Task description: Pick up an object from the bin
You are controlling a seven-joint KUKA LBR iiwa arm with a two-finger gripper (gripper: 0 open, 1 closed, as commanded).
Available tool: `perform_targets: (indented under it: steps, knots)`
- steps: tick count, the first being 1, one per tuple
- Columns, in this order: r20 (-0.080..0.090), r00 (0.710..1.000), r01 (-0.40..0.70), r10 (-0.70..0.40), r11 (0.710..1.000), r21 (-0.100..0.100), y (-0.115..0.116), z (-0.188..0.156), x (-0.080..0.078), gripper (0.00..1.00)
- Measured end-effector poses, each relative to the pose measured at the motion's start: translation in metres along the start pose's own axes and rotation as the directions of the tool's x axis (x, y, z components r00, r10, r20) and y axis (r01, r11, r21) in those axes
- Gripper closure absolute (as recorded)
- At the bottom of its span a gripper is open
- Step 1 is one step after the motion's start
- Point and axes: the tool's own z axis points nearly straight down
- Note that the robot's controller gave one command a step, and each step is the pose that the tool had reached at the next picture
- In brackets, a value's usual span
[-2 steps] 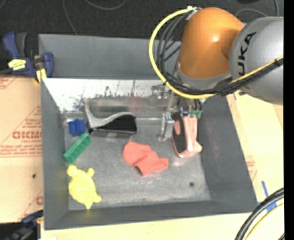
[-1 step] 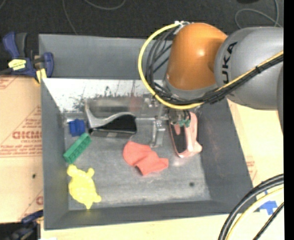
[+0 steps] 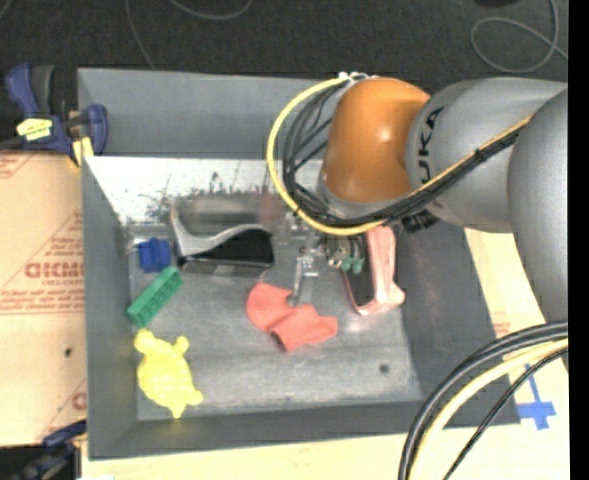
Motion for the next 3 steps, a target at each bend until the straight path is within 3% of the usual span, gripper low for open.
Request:
perform_targets:
  steps: [1,2,3]
  knots:
    - [0.000,1.000,-0.020,0.020,1.000,0.003,0.001,0.034,-0.010,0.00]
    - [0.007,1.000,0.020,-0.020,1.000,0.001,-0.017,0.057,0.008,0.00]
    - [0.003,0.998,0.070,-0.070,0.998,0.003,-0.018,0.076,0.040,1.00]
